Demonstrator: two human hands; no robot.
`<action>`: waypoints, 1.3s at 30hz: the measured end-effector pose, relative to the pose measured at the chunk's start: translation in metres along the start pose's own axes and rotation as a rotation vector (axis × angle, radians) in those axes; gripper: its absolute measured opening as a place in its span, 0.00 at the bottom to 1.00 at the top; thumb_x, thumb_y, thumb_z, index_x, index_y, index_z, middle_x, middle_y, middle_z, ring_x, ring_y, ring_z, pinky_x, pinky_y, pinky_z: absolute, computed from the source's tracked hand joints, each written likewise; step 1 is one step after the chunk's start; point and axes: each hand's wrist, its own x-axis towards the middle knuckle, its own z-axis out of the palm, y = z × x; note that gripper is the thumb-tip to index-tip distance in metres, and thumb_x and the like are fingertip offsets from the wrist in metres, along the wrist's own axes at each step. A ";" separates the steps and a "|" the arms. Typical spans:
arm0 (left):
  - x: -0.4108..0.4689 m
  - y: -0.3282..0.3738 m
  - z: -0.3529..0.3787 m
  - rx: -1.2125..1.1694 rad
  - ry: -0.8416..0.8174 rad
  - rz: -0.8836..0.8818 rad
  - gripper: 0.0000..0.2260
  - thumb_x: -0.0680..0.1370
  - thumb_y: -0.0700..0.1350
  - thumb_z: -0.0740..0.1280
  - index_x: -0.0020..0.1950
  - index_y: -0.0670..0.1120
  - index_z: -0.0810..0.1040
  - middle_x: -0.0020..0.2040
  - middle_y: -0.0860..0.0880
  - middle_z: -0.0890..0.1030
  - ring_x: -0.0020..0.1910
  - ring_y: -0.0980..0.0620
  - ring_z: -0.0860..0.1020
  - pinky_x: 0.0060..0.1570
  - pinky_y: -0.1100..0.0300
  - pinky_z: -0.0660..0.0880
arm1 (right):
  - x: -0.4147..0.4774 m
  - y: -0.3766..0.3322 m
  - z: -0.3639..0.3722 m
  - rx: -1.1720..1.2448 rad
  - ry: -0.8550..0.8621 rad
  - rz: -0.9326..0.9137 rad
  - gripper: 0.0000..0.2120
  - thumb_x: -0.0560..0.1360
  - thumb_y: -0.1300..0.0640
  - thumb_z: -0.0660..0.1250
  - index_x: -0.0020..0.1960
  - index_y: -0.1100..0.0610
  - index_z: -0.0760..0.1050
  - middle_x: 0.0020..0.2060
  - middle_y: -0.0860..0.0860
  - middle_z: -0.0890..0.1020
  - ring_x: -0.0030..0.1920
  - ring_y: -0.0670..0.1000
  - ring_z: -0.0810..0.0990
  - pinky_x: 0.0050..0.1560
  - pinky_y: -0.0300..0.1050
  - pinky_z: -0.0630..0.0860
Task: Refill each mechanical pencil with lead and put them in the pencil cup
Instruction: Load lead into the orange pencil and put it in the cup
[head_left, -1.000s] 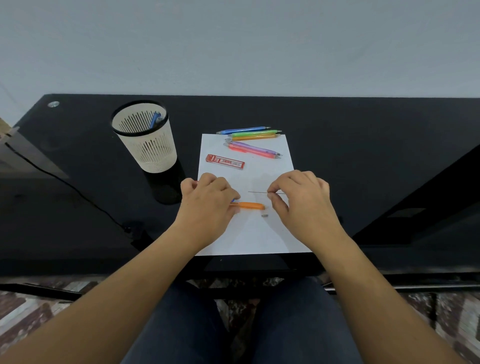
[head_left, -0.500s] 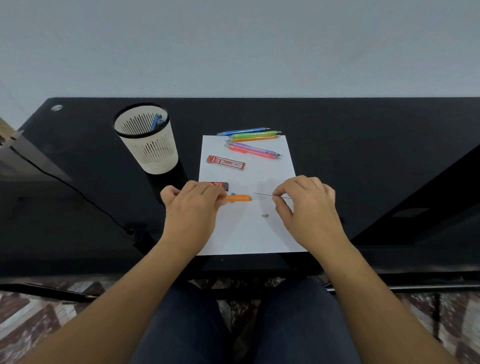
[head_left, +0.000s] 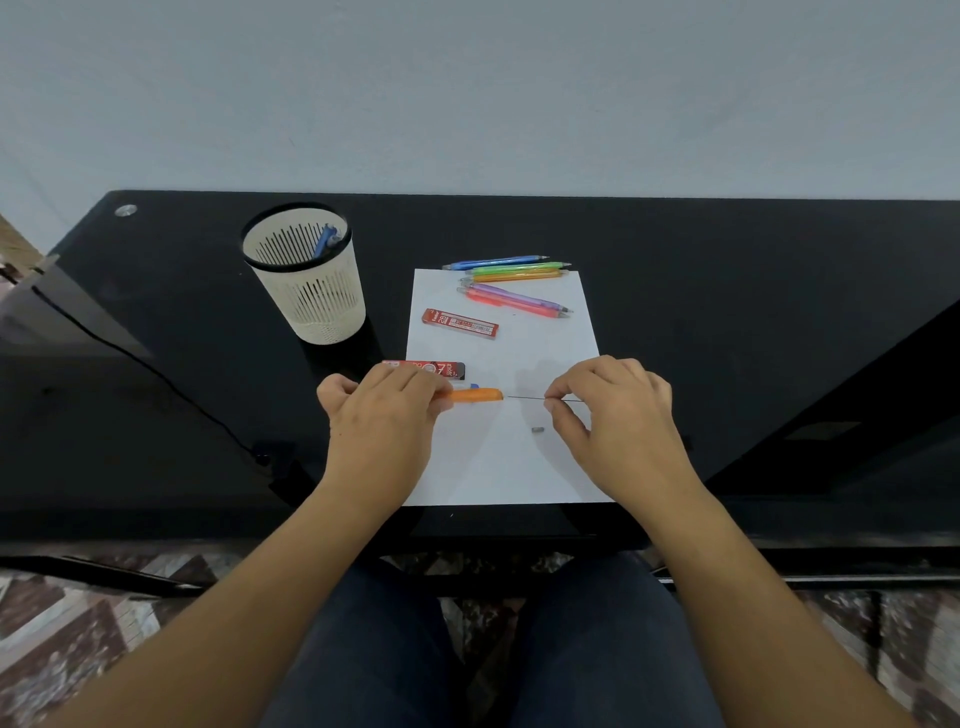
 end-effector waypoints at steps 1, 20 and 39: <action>0.000 0.000 0.000 0.001 -0.001 -0.002 0.04 0.74 0.45 0.73 0.47 0.50 0.82 0.45 0.53 0.83 0.45 0.50 0.80 0.46 0.53 0.56 | 0.000 0.000 0.000 0.000 -0.002 0.001 0.02 0.74 0.54 0.69 0.46 0.48 0.79 0.47 0.45 0.79 0.51 0.50 0.75 0.56 0.47 0.61; 0.003 0.005 -0.004 -0.002 -0.003 -0.001 0.04 0.73 0.45 0.73 0.47 0.50 0.82 0.44 0.52 0.83 0.43 0.50 0.80 0.46 0.54 0.55 | 0.003 -0.004 -0.003 0.016 -0.040 -0.007 0.03 0.76 0.53 0.67 0.48 0.47 0.79 0.49 0.44 0.79 0.54 0.48 0.73 0.59 0.47 0.61; 0.002 0.008 -0.005 -0.056 -0.134 -0.065 0.07 0.73 0.46 0.74 0.49 0.52 0.82 0.46 0.54 0.83 0.47 0.51 0.80 0.46 0.59 0.48 | 0.006 -0.012 0.002 -0.017 0.002 -0.073 0.06 0.74 0.51 0.70 0.51 0.48 0.80 0.50 0.45 0.80 0.54 0.50 0.75 0.57 0.47 0.61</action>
